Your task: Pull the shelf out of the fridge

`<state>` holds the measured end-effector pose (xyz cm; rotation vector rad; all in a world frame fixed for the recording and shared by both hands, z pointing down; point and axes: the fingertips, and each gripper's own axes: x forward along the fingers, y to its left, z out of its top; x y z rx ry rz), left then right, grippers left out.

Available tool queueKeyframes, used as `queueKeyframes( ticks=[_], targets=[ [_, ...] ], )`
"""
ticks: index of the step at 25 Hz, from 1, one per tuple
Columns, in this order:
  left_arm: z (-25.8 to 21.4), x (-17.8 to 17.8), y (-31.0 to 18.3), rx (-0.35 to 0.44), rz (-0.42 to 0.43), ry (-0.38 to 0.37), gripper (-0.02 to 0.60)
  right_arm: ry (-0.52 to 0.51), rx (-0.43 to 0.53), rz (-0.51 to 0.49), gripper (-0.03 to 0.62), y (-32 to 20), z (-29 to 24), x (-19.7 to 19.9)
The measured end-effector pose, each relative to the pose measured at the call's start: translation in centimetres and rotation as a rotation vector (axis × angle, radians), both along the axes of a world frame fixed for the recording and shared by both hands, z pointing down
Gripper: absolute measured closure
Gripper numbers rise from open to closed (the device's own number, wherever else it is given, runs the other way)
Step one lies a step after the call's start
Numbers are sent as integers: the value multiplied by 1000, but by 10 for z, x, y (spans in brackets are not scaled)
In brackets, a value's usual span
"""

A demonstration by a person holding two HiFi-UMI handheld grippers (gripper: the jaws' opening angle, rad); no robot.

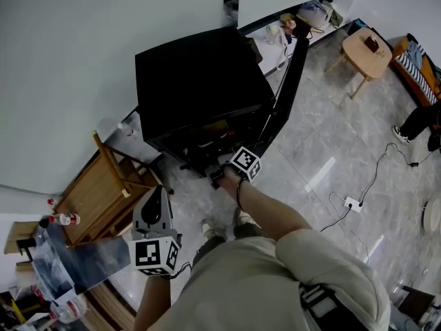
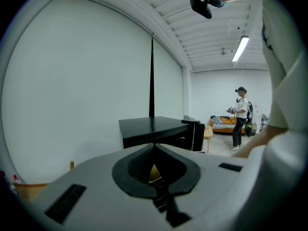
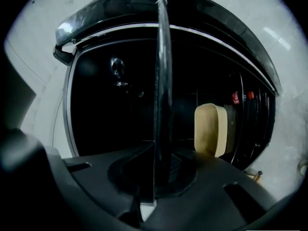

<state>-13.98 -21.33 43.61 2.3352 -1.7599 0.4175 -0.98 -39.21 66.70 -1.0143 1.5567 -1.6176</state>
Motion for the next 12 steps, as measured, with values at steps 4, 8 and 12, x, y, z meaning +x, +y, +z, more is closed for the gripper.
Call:
queueKeyframes(
  ticks=[4, 8, 12],
  targets=[
    [2, -5, -2, -5, 14, 11, 574, 0, -4, -1, 589, 8, 0, 1],
    [1, -9, -2, -5, 28, 21, 574, -8, -10, 3, 589, 19, 0, 4],
    [0, -12, -1, -5, 41, 22, 574, -1, -11, 0, 589, 32, 0, 7]
  ],
)
